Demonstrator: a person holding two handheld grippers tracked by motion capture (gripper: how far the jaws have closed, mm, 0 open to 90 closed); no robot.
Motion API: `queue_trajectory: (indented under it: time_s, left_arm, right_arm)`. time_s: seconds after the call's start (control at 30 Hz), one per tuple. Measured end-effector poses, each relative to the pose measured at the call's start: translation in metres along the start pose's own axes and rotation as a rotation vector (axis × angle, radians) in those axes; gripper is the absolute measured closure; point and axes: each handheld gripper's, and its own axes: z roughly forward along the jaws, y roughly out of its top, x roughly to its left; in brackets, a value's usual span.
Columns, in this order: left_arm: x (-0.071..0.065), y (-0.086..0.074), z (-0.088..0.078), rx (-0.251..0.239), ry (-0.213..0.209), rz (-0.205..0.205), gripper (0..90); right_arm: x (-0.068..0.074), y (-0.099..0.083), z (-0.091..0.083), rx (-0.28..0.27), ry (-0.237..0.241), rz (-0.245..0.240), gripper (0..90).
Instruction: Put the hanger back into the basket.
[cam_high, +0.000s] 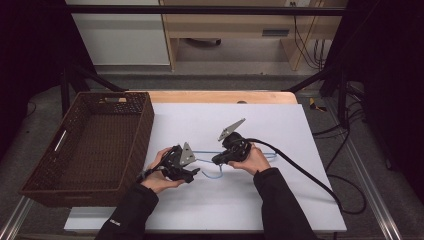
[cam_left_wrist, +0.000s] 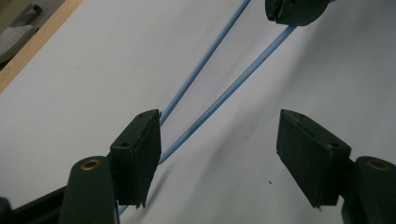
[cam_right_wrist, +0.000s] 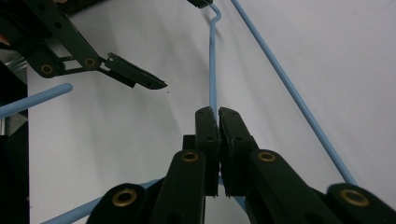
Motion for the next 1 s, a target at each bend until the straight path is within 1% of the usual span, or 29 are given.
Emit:
queue_trajectory:
  time_s: [0.03, 0.07, 0.13, 0.17, 0.23, 0.27, 0.3, 0.33, 0.37, 0.5, 0.57, 0.67, 0.7, 0.73, 0.77, 0.8, 0.87, 0.93, 1.0]
  left_arm:
    - [0.001, 0.001, 0.001, 0.007, -0.003, 0.006, 31.6]
    - [0.001, 0.002, 0.003, 0.004, 0.003, 0.012, 32.3]
    - [0.002, 0.003, 0.005, 0.007, -0.003, 0.015, 34.4]
    - [0.002, 0.003, 0.006, 0.013, 0.010, 0.024, 35.0]
    - [0.003, 0.004, 0.008, 0.023, 0.011, 0.039, 36.7]
    - [0.002, 0.004, 0.009, 0.019, 0.011, 0.043, 37.6]
    - [0.002, 0.004, 0.009, 0.028, 0.014, 0.060, 38.7]
    - [0.002, 0.004, 0.010, 0.028, 0.015, 0.064, 39.7]
    - [0.000, 0.005, 0.012, 0.030, 0.020, 0.085, 41.0]
    - [-0.004, 0.006, 0.015, 0.025, 0.037, 0.130, 47.6]
    - [-0.006, 0.007, 0.016, 0.029, 0.059, 0.170, 51.5]
    - [-0.009, 0.007, 0.017, 0.033, 0.074, 0.205, 56.9]
    - [-0.011, 0.007, 0.017, 0.032, 0.087, 0.224, 58.7]
    - [-0.012, 0.007, 0.018, 0.028, 0.093, 0.234, 60.9]
    - [-0.014, 0.007, 0.017, 0.032, 0.099, 0.265, 62.5]
    - [-0.016, 0.007, 0.017, 0.025, 0.089, 0.276, 65.6]
    - [-0.019, 0.008, 0.017, 0.017, 0.101, 0.304, 69.4]
    - [-0.021, 0.008, 0.017, 0.022, 0.108, 0.336, 72.7]
    - [-0.023, 0.009, 0.018, 0.022, 0.110, 0.356, 76.1]
  right_arm:
    - [0.000, 0.000, 0.000, 0.000, 0.000, 0.005, 87.7]
    - [0.000, 0.000, 0.000, 0.000, 0.001, 0.007, 87.7]
    - [0.000, 0.000, 0.000, 0.004, 0.002, 0.001, 87.7]
    - [0.000, 0.000, 0.000, 0.007, 0.001, -0.003, 87.7]
    - [-0.001, -0.001, 0.000, 0.008, 0.003, 0.000, 87.7]
    - [-0.001, -0.001, 0.000, 0.007, 0.007, 0.001, 87.7]
    - [-0.001, -0.001, -0.001, 0.007, 0.009, 0.009, 87.7]
    - [-0.001, -0.001, 0.000, 0.006, 0.010, 0.011, 87.7]
    - [-0.001, -0.001, 0.000, 0.007, 0.011, 0.008, 87.7]
    - [-0.001, -0.001, 0.000, 0.010, 0.013, 0.008, 87.7]
    - [-0.001, -0.001, 0.000, 0.016, 0.014, 0.008, 87.7]
    - [-0.001, -0.002, 0.000, 0.016, 0.015, 0.006, 87.7]
    - [-0.001, -0.002, 0.000, 0.016, 0.015, 0.008, 87.7]
    - [-0.001, -0.002, 0.000, 0.013, 0.014, 0.007, 87.7]
    - [-0.002, -0.002, 0.000, 0.015, 0.015, 0.002, 87.7]
    - [-0.002, -0.002, 0.000, 0.015, 0.014, 0.001, 87.7]
    - [-0.002, -0.002, 0.000, 0.015, 0.014, 0.001, 87.7]
    - [-0.001, -0.002, 0.000, 0.016, 0.016, 0.007, 87.7]
    - [-0.002, -0.002, 0.000, 0.021, 0.023, 0.003, 87.7]
